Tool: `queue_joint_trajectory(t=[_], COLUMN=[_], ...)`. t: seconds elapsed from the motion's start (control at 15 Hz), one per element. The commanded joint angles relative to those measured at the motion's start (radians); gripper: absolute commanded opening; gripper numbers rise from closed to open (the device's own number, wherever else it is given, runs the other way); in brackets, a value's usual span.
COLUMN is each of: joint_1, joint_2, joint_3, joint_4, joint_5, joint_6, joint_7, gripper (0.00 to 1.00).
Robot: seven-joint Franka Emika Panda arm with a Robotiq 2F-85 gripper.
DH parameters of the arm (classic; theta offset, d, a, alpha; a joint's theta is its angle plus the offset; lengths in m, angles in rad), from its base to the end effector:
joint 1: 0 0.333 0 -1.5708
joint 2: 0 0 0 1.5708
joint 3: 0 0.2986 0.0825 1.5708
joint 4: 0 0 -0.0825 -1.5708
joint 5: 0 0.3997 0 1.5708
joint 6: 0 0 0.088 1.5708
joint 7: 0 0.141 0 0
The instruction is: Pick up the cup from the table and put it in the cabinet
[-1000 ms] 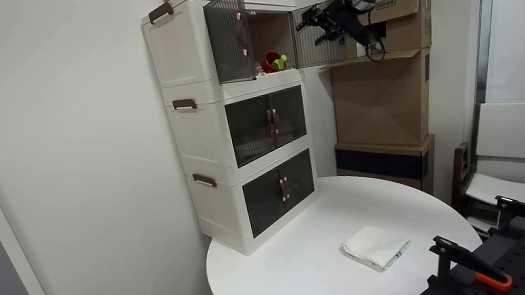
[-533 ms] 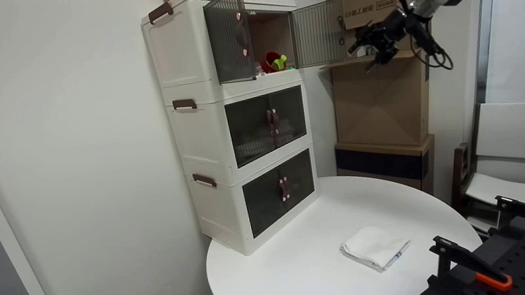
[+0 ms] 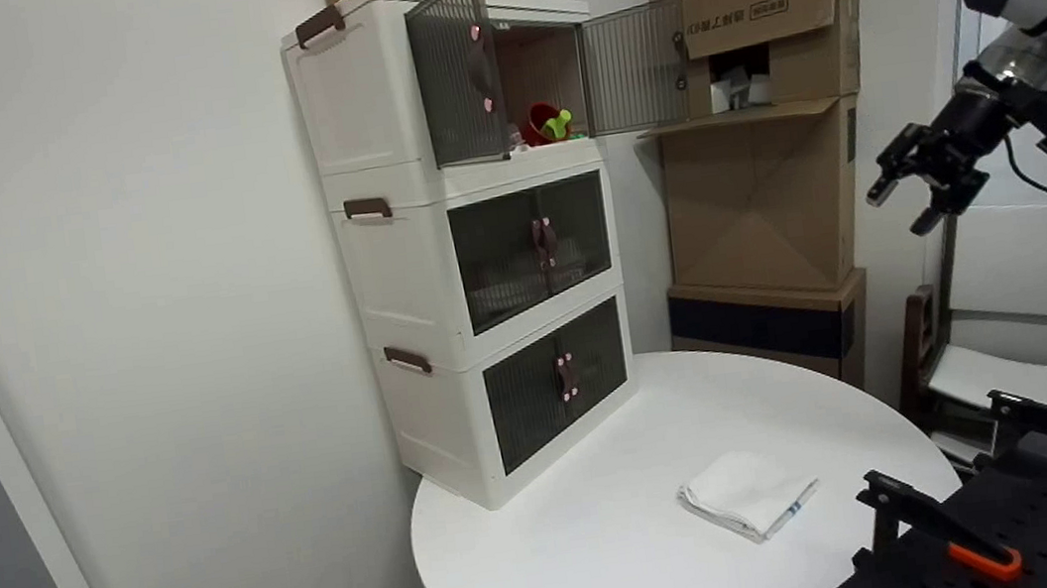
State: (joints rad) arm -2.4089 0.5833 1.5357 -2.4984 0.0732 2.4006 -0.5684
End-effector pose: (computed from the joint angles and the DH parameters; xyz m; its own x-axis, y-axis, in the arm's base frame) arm 0.3497 -0.3067 0.2246 0.9026 -0.3792 0.2039 -0.2087 -0.7995 -0.5633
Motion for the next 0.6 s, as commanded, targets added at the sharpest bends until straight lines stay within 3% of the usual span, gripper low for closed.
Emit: queue_joint_trajectory(t=[0.0, 0.13, 0.53], joint_1=[0.011, 0.021, 0.031], joint_2=[-0.006, -0.023, -0.050], joint_3=[-0.038, -0.066, -0.066], joint_4=[-0.016, -0.048, -0.054], joint_5=[-0.035, -0.057, -0.059], joint_6=[0.047, 0.120, 0.131], joint_7=[0.005, 0.005, 0.006], gripper=[1.00, 1.00, 1.00])
